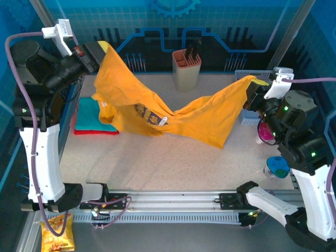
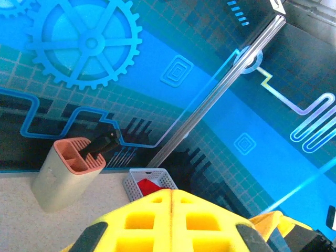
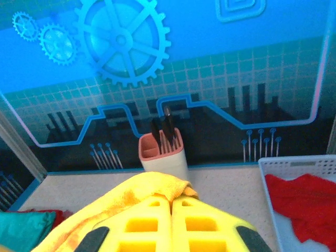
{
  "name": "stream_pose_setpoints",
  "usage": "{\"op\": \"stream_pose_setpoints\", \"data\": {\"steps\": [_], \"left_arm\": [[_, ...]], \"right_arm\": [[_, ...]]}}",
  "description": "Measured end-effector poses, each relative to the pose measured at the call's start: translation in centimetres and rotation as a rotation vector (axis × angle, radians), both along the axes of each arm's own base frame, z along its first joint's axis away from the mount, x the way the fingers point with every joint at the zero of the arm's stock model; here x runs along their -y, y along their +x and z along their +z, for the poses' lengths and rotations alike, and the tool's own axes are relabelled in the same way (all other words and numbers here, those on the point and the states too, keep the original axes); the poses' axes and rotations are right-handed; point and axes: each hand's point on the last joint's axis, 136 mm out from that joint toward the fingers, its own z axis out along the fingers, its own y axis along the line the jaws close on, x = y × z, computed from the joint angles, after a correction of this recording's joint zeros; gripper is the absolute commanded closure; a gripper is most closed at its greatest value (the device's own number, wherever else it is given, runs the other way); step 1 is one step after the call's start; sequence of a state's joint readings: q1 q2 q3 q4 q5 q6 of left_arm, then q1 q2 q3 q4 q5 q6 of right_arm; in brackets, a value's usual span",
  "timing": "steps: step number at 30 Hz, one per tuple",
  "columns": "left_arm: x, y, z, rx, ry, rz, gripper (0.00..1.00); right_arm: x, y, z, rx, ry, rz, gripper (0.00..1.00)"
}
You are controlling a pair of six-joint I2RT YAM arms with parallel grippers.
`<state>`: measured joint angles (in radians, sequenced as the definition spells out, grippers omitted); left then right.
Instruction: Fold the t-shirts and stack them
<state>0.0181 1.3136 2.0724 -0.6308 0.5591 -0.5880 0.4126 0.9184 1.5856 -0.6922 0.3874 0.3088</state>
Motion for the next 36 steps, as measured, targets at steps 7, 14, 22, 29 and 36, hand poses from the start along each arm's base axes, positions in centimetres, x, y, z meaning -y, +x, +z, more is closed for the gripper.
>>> {"op": "stream_pose_setpoints", "data": {"steps": [7,14,22,29,36], "left_arm": [[-0.7,5.6,-2.4,-0.101,-0.062,-0.003,1.00],[-2.1,16.2,-7.0,-0.228,-0.154,-0.006,1.00],[-2.7,23.9,-5.2,-0.123,-0.250,-0.056,1.00],[-3.3,21.1,0.4,0.026,-0.290,-0.121,1.00],[-2.0,15.5,-10.4,-0.231,-0.309,-0.090,1.00]], "right_arm": [[0.0,3.3,0.3,-0.025,-0.028,-0.058,1.00],[0.6,12.4,-4.0,-0.165,-0.005,-0.127,1.00],[0.7,17.8,-3.9,-0.151,0.051,-0.108,1.00],[0.5,15.0,0.8,0.020,0.063,-0.052,1.00],[0.4,10.0,-4.0,-0.047,0.079,0.001,1.00]]}}
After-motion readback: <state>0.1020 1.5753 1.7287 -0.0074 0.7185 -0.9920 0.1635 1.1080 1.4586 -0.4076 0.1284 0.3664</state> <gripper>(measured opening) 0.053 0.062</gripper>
